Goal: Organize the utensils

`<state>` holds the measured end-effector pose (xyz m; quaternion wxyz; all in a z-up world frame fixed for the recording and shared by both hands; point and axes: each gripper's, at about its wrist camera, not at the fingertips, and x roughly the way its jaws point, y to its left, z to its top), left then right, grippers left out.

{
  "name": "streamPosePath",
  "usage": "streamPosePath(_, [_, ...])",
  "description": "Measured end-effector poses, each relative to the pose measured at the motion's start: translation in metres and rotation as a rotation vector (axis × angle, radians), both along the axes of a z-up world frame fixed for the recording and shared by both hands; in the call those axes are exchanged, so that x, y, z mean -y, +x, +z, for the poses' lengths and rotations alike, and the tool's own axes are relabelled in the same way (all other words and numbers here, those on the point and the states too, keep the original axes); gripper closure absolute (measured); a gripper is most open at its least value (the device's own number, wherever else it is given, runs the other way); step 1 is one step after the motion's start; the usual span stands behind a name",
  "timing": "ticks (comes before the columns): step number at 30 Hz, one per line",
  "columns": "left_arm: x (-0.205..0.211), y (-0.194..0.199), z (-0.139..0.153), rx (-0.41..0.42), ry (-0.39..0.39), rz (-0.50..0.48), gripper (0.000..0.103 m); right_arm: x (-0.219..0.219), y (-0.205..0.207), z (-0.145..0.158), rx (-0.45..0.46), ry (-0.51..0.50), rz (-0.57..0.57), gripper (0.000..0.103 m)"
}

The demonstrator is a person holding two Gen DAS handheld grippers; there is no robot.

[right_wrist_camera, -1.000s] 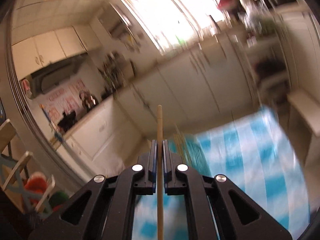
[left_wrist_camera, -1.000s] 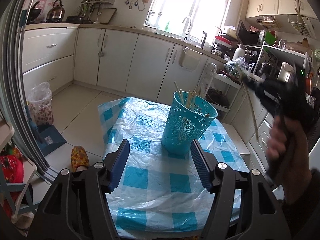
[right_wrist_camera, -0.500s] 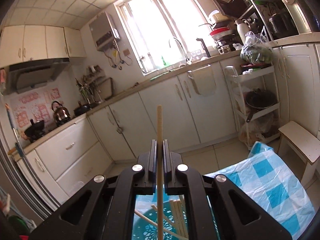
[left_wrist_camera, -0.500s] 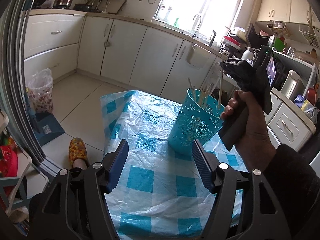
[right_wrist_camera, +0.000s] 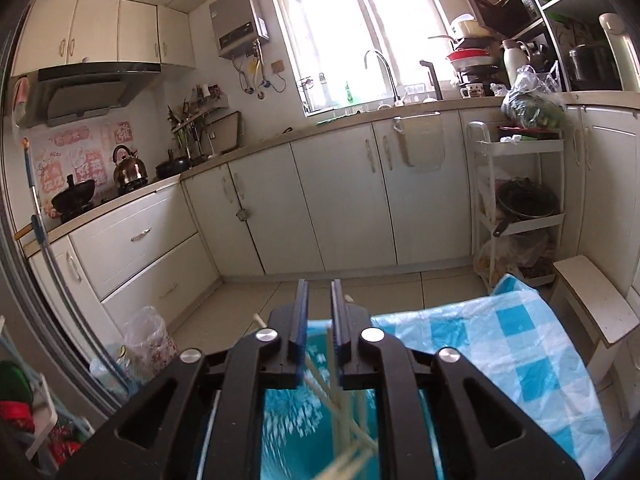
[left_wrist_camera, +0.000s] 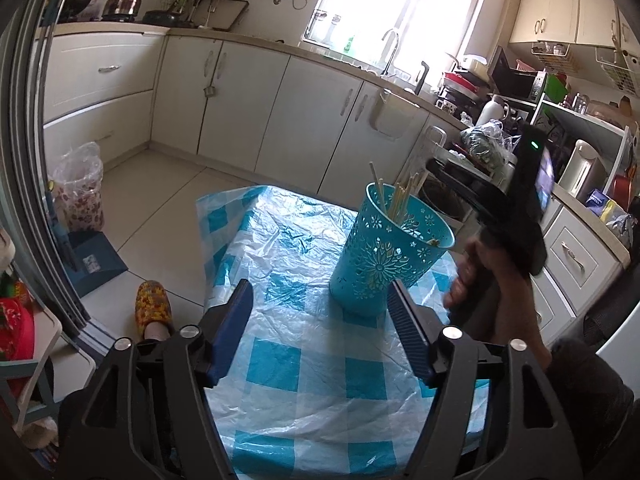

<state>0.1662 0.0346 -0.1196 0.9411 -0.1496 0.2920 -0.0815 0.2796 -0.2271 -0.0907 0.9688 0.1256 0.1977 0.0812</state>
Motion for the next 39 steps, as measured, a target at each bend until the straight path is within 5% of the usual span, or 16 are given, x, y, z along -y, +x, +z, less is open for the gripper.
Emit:
streamPosePath(7, [0.015, -0.012, 0.028, 0.019, 0.064, -0.013, 0.014, 0.027, -0.084, 0.006, -0.072, -0.077, -0.048, 0.020])
streamPosePath(12, [0.038, -0.027, 0.052, 0.044, 0.126, -0.041, 0.008, 0.039, -0.133, 0.005, -0.178, -0.115, -0.085, 0.007])
streamPosePath(19, [0.068, -0.068, 0.082, 0.069, 0.199, -0.076, 0.007, 0.048, -0.180, 0.021, -0.303, -0.128, -0.173, 0.007])
streamPosePath(25, [0.079, -0.107, 0.098, 0.115, 0.266, -0.096, 0.007, 0.050, -0.224, 0.043, -0.294, -0.096, -0.203, 0.007])
streamPosePath(39, [0.076, -0.165, 0.118, 0.070, 0.330, -0.070, 0.007, 0.030, -0.298, 0.064, -0.292, -0.026, -0.196, 0.007])
